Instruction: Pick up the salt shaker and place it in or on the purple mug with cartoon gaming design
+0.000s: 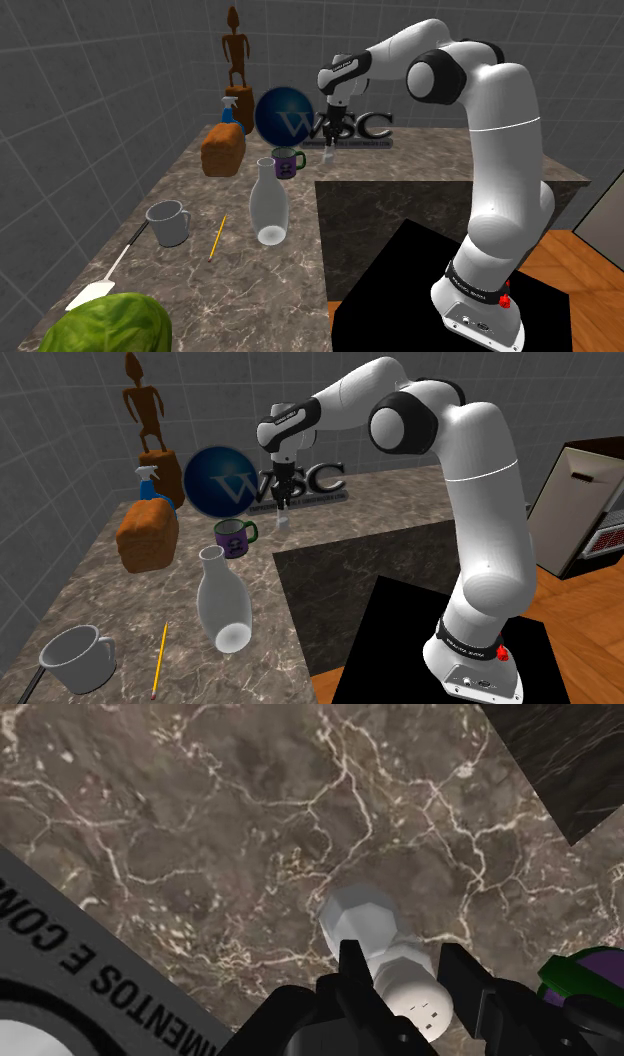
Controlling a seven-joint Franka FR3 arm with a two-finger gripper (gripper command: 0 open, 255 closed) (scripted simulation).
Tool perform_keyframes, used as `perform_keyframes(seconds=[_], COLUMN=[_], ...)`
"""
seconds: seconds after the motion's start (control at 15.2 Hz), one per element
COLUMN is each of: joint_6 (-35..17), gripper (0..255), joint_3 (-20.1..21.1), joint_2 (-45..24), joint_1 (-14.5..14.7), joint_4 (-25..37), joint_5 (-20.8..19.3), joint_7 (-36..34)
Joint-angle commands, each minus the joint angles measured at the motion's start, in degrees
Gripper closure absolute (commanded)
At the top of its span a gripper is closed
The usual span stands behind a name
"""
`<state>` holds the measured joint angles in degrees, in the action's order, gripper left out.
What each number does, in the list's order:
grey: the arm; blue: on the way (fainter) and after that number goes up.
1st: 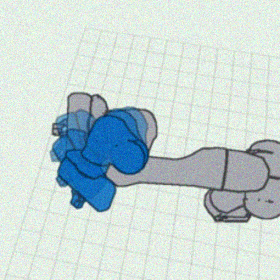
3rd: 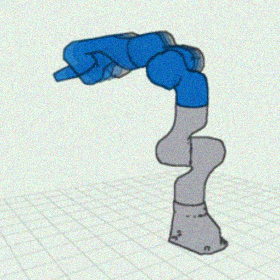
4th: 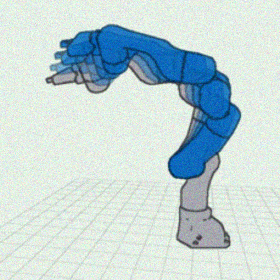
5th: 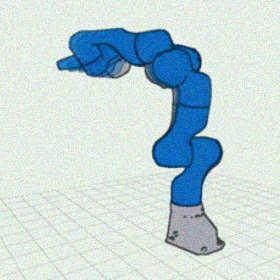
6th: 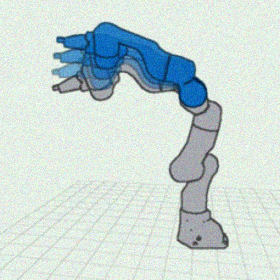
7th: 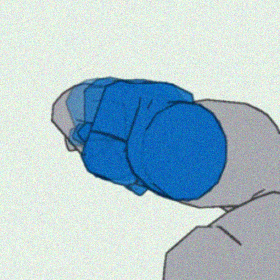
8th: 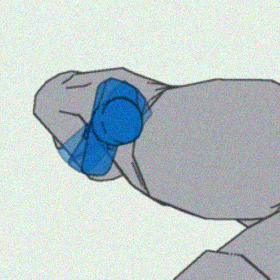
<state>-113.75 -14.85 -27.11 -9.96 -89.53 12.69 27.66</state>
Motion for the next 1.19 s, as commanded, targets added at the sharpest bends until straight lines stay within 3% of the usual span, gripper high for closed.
perform_keyframes(seconds=[0.0,1.12], joint_6=[1.17,13.02], gripper=[255,255], joint_3=[-0.07,-0.59], joint_2=[0.34,2.60], joint_1=[0.02,-0.36], joint_4=[0.86,10.63], joint_5=[-0.17,-1.29], joint_7=[-0.23,-1.84])
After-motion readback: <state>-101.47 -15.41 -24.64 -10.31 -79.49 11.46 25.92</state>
